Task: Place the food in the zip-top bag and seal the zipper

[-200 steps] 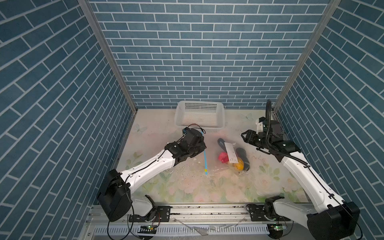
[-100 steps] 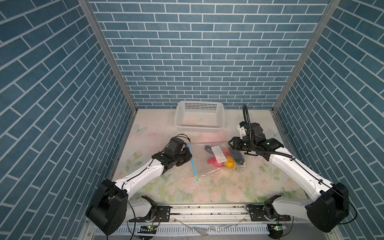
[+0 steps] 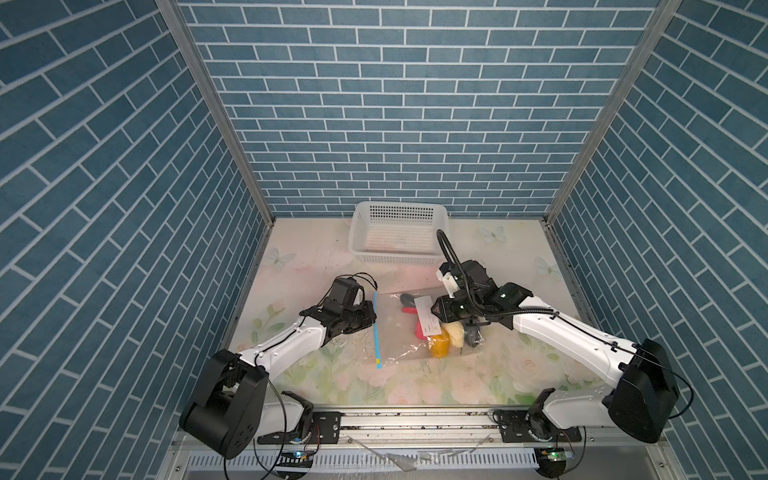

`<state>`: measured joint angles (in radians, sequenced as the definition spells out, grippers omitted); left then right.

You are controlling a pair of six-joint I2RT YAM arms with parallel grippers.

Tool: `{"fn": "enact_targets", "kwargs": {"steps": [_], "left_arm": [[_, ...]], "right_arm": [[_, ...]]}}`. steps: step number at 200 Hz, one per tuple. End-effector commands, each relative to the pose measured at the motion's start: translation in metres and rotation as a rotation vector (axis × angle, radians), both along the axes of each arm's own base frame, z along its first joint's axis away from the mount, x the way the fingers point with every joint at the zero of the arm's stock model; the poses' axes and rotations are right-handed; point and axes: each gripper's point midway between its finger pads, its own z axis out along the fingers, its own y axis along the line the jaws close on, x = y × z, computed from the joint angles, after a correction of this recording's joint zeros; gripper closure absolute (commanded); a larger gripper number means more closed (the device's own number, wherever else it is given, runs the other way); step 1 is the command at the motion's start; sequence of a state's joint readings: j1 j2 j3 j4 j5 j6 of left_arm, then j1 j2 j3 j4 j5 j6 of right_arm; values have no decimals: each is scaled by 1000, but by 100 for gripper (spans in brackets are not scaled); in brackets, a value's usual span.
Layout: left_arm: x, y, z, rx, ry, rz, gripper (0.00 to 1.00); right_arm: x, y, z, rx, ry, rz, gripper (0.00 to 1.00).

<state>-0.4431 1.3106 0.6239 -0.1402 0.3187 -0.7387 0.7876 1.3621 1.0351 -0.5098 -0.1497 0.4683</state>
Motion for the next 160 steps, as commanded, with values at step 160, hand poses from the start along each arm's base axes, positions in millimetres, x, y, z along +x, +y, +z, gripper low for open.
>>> {"fn": "enact_targets", "kwargs": {"steps": [160], "left_arm": [[12,14,-33,188,-124,-169,100]], "right_arm": [[9,9,-1,0,-63,47,64]]}}
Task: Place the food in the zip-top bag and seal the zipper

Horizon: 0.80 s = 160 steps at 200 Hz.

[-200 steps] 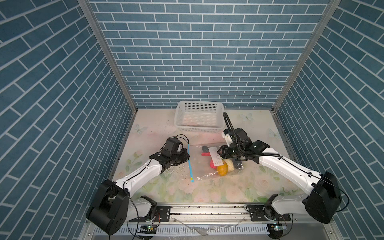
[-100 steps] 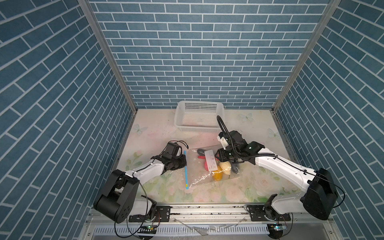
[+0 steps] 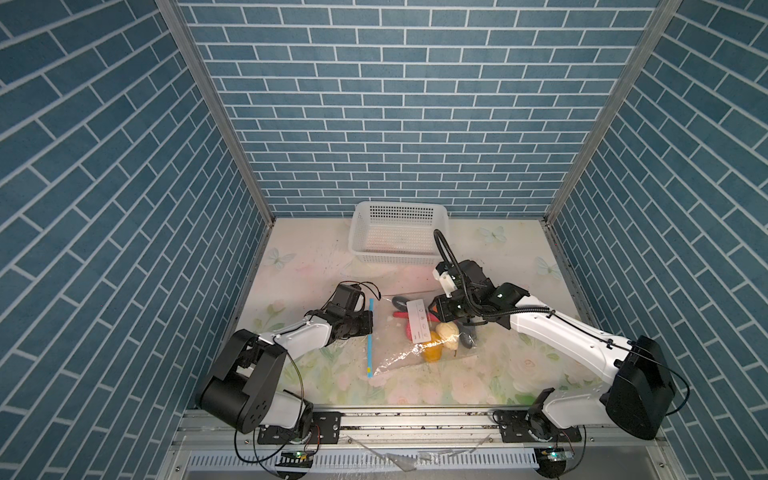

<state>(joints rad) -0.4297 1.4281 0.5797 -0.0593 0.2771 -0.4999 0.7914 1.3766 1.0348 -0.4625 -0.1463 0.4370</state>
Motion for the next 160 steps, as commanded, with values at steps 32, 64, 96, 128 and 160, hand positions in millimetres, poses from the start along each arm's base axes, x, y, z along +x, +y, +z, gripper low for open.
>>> {"fn": "enact_targets", "kwargs": {"steps": [32,64,96,128,160], "left_arm": [[15,3,12,-16,-133,11,100],[14,8,15,-35,-185,43,100],[15,14,11,17,-196,35,100],[20,13,4,31,-190,29,100],[25,15,4,64,-204,26,100]], "right_arm": [[4,0,-2,-17,-31,18,64],[6,0,0,-12,-38,14,64],[8,2,1,-6,-40,12,64],[8,2,2,3,-43,6,64],[10,0,1,3,-50,-3,64]]}}
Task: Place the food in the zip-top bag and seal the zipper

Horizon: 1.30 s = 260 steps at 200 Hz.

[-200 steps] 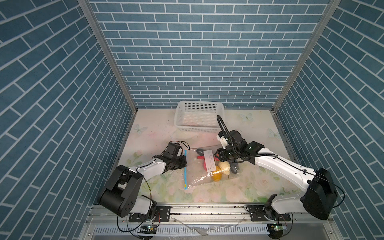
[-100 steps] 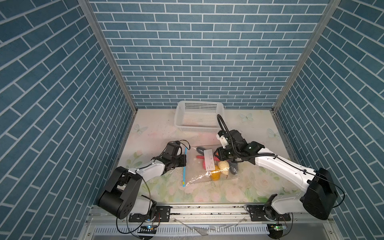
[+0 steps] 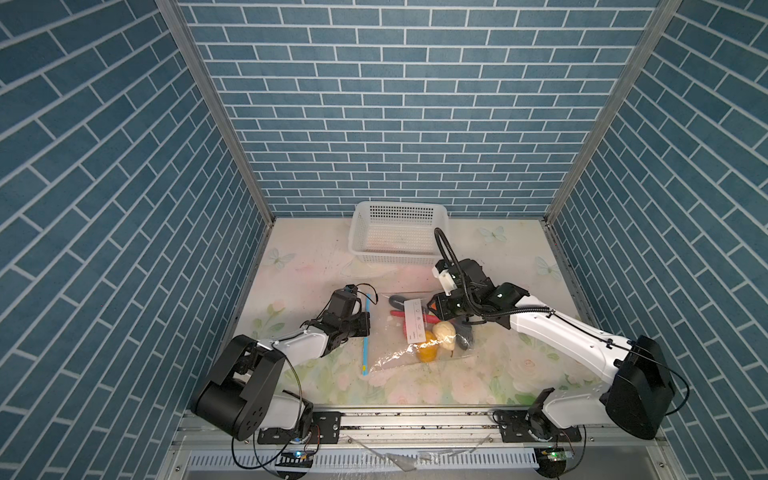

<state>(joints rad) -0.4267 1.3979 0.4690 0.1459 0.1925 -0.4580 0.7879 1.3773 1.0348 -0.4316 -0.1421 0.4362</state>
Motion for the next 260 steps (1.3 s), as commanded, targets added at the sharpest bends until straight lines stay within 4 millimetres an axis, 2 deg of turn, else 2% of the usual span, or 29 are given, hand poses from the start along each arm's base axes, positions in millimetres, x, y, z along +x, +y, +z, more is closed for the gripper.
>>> {"fn": "enact_targets", "kwargs": {"steps": [1,23,47,66,75,105,113,117,120,130,144,164,173,182,190,207,224,230,245,260], "left_arm": [[14,4,6,35,-46,8,100],[16,4,2,47,-37,10,99],[17,4,-1,48,-29,6,83],[19,7,6,43,-50,30,60],[21,7,12,38,-69,37,52],[22,22,43,83,-141,83,29],[22,31,55,110,-170,118,16],[24,37,64,130,-197,141,5],[24,41,69,144,-212,155,1],[28,60,92,221,-288,216,1],[32,85,113,332,-378,304,1],[42,105,138,443,-446,376,1],[44,113,141,523,-463,375,1],[46,121,138,624,-474,357,1],[48,125,134,703,-476,315,1],[53,139,117,774,-486,280,3],[59,143,103,690,-514,259,6],[63,147,100,655,-537,268,7],[74,150,92,611,-548,232,9],[83,150,95,529,-615,241,10]], "right_arm": [[4,-3,-4,-18,-25,2,64],[5,-4,-5,-20,-27,-2,64],[6,-7,-3,-13,-40,-15,64],[9,-9,1,-6,-60,-31,60],[10,-9,4,-1,-71,-31,56],[44,-35,24,-40,-242,-119,39],[57,-47,31,-42,-307,-155,36],[64,-54,35,-45,-340,-176,35],[70,-60,37,-50,-367,-190,34],[86,-79,43,-71,-473,-231,30],[108,-107,46,-101,-606,-325,26],[128,-147,31,-235,-718,-414,22],[133,-168,23,-313,-735,-481,19],[137,-184,14,-373,-744,-514,17],[137,-192,4,-439,-741,-488,9],[141,-210,-9,-496,-752,-510,6],[146,-227,-13,-444,-777,-536,6],[148,-237,-12,-425,-762,-571,6],[153,-248,-5,-337,-783,-588,7],[157,-254,-2,-265,-810,-598,6]]}}
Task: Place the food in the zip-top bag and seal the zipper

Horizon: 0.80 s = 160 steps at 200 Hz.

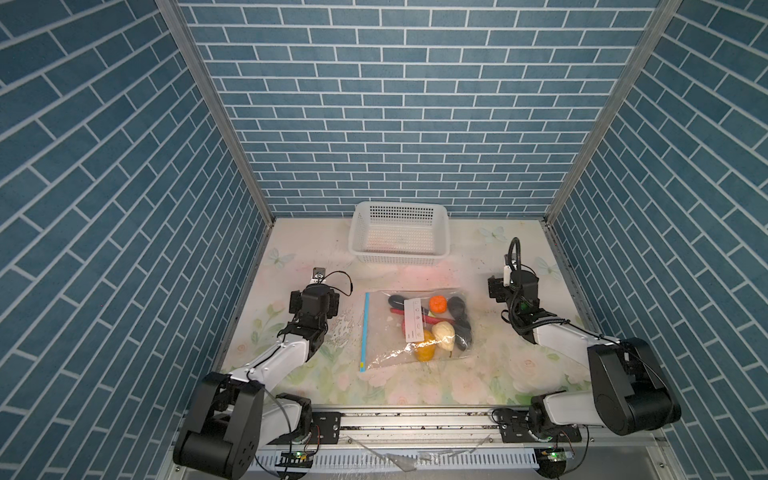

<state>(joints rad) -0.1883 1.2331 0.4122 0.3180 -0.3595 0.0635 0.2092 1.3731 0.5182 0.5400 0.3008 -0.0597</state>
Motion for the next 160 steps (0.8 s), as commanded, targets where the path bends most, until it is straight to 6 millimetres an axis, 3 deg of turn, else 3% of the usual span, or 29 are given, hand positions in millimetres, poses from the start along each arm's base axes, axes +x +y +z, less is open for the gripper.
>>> {"fn": "enact_targets", "kwargs": {"steps": [1,24,57,86,96,116,160], "left_arm": [[28,-12,27,-82,-185,-127,9],[35,-14,28,-111,-227,-202,10],[45,-13,4,-153,-232,-215,13],[49,-11,-1,-168,-227,-213,6],[51,-9,-2,-172,-204,-191,1],[53,-5,-4,-185,-190,-174,1],[53,-4,-5,-195,-190,-176,1]], "right_arm": [[12,0,26,75,-148,63,6],[-1,0,25,85,-112,84,7],[-16,-7,17,67,-85,60,7],[-34,-14,-13,116,-67,29,7],[-32,-13,-12,107,-88,39,7],[-27,-22,-4,58,-173,23,6],[-17,-49,-13,209,-122,-18,11]]}}
